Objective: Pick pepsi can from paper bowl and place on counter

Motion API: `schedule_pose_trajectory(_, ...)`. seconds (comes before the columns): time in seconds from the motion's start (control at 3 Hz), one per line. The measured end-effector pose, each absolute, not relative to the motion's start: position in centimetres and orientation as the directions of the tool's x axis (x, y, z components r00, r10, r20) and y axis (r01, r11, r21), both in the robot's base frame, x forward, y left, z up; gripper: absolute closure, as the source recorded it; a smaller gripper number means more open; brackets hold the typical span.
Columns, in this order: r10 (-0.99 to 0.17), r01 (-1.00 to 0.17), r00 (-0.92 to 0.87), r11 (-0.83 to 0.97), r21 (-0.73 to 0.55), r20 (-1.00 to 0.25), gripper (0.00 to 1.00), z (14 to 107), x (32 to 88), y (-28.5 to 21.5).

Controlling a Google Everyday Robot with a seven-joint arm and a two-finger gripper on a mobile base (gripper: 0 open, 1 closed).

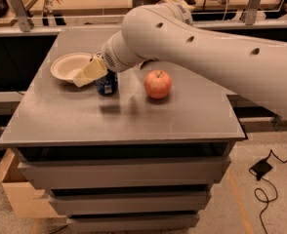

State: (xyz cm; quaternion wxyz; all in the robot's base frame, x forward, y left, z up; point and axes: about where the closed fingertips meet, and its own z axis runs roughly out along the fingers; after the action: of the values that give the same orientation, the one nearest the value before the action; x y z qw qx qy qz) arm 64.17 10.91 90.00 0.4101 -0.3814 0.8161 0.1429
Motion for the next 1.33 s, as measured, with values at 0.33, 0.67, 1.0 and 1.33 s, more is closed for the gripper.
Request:
schedule_pose_trajectory(0.33, -0.505, -0.740, -0.373, 0.668, -0.080, -0.778, 0.00, 90.0, 64.2, 10.9)
schedule_pose_trajectory(0.67, -0.480, -0.717, -0.373, 0.692, -0.081, -0.794, 0.00, 90.6, 64.6, 8.6)
schedule_pose_trajectory(1.0, -0.440, -0.661, -0.376, 0.744, -0.097, -0.815, 0.00, 92.0, 64.7, 4.4)
schedule_pose_trajectory(1.33, -0.401, -0.593, -0.380, 0.797, -0.112, -0.834, 0.00, 93.6, 64.4, 0.5)
